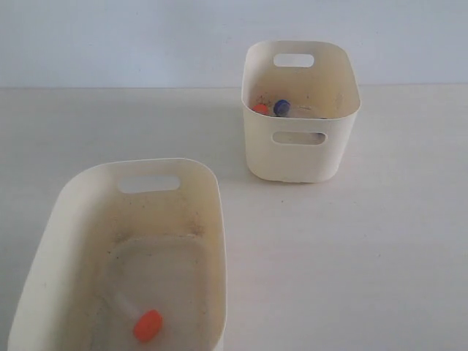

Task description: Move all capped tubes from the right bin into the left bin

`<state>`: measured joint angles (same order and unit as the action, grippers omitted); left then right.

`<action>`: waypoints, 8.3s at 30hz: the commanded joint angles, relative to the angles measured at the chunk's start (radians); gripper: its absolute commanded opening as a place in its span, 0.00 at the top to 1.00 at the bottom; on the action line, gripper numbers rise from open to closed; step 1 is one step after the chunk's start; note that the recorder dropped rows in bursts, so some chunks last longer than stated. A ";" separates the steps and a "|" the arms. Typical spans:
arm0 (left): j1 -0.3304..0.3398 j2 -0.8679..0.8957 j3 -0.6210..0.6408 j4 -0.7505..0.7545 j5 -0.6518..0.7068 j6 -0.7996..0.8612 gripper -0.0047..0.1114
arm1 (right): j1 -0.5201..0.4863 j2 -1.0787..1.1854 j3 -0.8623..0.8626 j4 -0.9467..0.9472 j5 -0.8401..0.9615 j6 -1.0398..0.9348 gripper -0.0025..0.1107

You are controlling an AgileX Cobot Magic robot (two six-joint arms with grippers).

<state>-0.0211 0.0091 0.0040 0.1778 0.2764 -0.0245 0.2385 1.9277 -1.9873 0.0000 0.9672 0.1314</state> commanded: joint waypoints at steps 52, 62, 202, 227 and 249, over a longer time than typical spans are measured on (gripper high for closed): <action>0.001 -0.002 -0.004 -0.001 -0.015 -0.012 0.92 | -0.009 0.484 0.055 -0.122 -0.354 -0.268 0.40; 0.001 -0.002 -0.004 -0.001 -0.015 -0.012 0.92 | -0.009 0.513 0.055 -0.138 -0.312 -0.268 0.54; 0.001 -0.002 -0.004 -0.001 -0.015 -0.012 0.92 | -0.040 0.558 0.048 0.175 -0.219 -0.029 0.98; 0.001 -0.002 -0.004 -0.001 -0.015 -0.012 0.92 | -0.035 0.113 0.023 0.135 -0.017 -0.045 0.98; 0.001 -0.002 -0.004 -0.001 -0.015 -0.012 0.92 | 0.631 -0.469 1.010 0.306 -0.723 0.024 0.95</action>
<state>-0.0211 0.0091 0.0040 0.1778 0.2764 -0.0245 0.8192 1.4408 -0.9889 0.3004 0.3105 0.1412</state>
